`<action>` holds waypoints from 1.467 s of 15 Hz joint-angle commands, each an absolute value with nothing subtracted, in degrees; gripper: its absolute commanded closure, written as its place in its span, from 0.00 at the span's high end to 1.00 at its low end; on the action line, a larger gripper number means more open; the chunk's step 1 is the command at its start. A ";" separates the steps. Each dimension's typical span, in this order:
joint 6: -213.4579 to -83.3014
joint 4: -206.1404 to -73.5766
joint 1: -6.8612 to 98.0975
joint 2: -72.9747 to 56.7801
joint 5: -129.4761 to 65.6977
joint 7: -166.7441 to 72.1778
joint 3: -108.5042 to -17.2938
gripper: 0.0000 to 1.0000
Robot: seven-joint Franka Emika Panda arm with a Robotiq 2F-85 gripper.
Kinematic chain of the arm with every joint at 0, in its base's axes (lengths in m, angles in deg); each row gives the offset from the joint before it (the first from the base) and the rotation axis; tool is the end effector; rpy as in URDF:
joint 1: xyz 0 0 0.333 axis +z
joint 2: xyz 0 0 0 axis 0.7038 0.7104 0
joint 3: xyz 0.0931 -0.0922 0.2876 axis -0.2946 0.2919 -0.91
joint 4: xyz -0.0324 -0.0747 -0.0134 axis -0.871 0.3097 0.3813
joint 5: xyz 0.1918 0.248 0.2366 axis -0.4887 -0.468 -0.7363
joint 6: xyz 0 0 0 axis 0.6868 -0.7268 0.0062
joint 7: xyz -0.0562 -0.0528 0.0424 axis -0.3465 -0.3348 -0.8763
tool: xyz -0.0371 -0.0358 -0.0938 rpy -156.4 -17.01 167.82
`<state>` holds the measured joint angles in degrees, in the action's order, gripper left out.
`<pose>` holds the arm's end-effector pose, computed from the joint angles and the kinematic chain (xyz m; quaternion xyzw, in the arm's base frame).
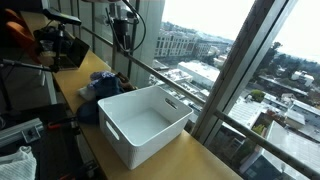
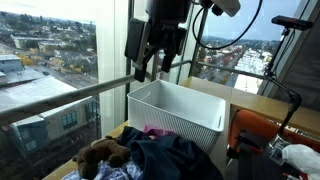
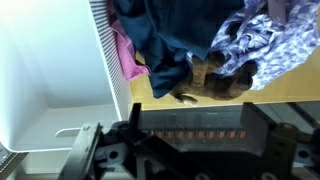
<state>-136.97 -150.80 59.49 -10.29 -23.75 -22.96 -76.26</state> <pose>0.5843 0.2463 0.4184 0.9967 0.0037 0.0736 0.0342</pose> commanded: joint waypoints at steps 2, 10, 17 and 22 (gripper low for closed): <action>-136.76 -150.59 60.17 -10.27 -23.99 -23.10 -75.57 1.00; -142.25 -151.09 64.23 -5.38 -19.46 -18.42 -76.39 1.00; -152.01 -150.27 77.17 7.51 -9.96 -9.70 -74.56 1.00; -155.42 -154.37 80.57 9.75 -6.00 -8.50 -69.68 1.00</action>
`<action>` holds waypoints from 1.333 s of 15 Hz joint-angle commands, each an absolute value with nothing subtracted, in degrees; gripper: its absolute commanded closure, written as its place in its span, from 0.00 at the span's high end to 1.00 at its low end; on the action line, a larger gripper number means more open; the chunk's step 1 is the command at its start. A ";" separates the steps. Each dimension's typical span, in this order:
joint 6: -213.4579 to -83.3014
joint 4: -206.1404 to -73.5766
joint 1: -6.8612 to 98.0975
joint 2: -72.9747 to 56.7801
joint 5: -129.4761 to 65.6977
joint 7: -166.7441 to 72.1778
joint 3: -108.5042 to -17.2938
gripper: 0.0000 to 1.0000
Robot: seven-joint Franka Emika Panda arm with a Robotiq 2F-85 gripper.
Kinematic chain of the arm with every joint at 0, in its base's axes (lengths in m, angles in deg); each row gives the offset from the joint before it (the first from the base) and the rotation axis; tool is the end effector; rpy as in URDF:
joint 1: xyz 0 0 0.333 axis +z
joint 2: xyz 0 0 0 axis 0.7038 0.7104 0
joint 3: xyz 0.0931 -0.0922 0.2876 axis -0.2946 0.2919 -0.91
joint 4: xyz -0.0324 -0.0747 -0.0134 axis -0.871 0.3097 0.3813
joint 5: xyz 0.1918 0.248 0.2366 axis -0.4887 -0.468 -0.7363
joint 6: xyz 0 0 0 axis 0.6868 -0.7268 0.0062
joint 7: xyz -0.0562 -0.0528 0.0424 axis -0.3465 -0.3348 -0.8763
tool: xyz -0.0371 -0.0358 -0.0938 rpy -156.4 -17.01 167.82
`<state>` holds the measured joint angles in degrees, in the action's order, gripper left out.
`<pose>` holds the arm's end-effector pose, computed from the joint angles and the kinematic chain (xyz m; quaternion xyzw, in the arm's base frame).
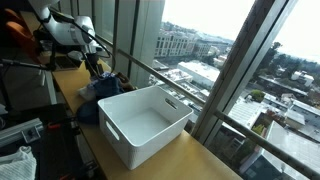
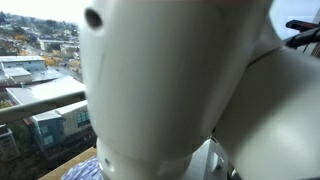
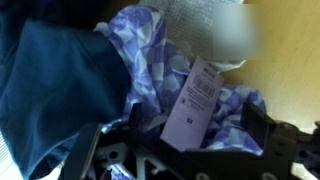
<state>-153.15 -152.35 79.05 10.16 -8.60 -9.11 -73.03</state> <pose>0.4958 0.4161 0.2016 0.9826 0.1433 0.0806 0.0859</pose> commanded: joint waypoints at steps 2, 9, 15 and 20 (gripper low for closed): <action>-156.91 -156.02 80.99 9.46 -4.18 -8.36 -67.66 1.00; -164.63 -157.79 79.83 12.61 0.52 -8.77 -63.94 1.00; -174.50 -156.21 77.57 21.92 -3.06 -13.25 -63.24 0.72; -178.32 -156.64 76.65 22.15 -8.06 -20.23 -63.89 0.38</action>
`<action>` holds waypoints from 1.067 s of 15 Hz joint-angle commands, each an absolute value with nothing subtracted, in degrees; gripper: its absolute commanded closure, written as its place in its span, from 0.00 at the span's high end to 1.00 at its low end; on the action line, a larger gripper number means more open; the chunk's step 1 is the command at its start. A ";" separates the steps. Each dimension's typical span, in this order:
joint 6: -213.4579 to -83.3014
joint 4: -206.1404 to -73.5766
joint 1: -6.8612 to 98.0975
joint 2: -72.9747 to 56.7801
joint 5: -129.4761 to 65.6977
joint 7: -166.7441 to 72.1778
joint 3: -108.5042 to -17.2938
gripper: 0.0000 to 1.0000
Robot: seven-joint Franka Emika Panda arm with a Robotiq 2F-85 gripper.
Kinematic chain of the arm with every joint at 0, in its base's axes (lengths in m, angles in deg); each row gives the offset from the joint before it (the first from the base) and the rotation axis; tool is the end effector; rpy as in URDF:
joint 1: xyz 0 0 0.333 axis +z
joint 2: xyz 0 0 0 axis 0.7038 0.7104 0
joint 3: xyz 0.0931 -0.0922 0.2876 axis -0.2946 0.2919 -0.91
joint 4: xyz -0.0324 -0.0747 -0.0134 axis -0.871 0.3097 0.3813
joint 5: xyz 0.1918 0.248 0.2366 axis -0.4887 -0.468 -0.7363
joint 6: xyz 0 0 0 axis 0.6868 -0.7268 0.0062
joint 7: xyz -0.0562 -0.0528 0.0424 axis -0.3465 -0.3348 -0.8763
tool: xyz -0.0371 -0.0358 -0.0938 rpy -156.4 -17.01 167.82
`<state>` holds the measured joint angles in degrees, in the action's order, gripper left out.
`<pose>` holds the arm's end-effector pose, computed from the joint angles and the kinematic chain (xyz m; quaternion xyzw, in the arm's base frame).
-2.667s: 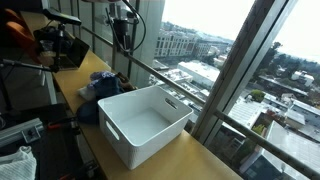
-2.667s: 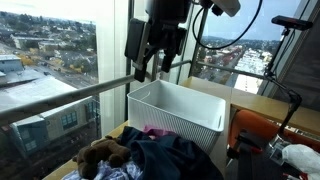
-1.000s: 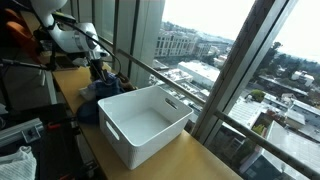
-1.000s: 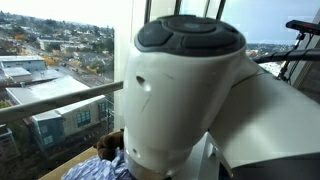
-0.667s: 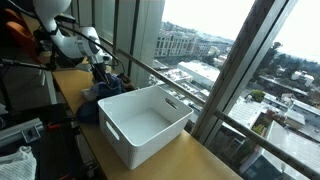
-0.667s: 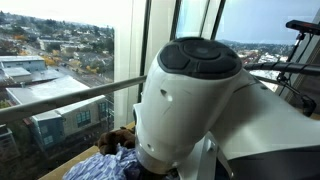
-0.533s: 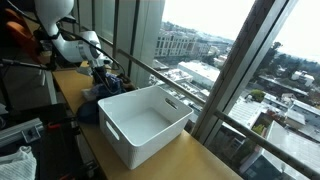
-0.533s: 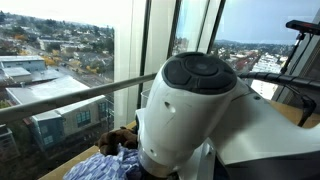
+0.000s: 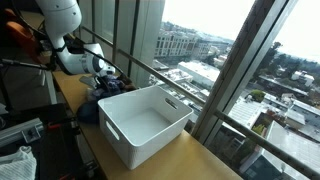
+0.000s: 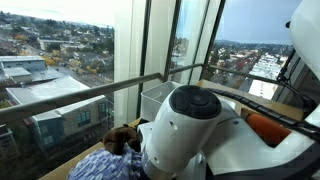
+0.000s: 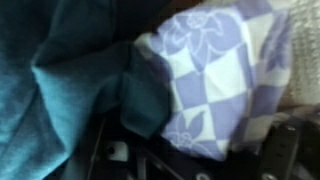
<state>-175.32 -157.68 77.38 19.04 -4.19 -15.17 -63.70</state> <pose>0.5235 0.3257 0.0993 0.9724 0.1918 0.1158 0.0655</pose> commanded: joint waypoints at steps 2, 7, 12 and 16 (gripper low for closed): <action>-178.20 -157.82 76.97 20.17 -10.59 -22.74 -63.87 0.24; -176.30 -161.63 78.61 12.69 -14.10 -25.37 -62.93 0.05; -174.04 -164.41 79.95 5.16 -13.58 -24.51 -62.32 0.05; -171.27 -166.73 80.01 -1.70 -12.21 -23.49 -62.37 0.05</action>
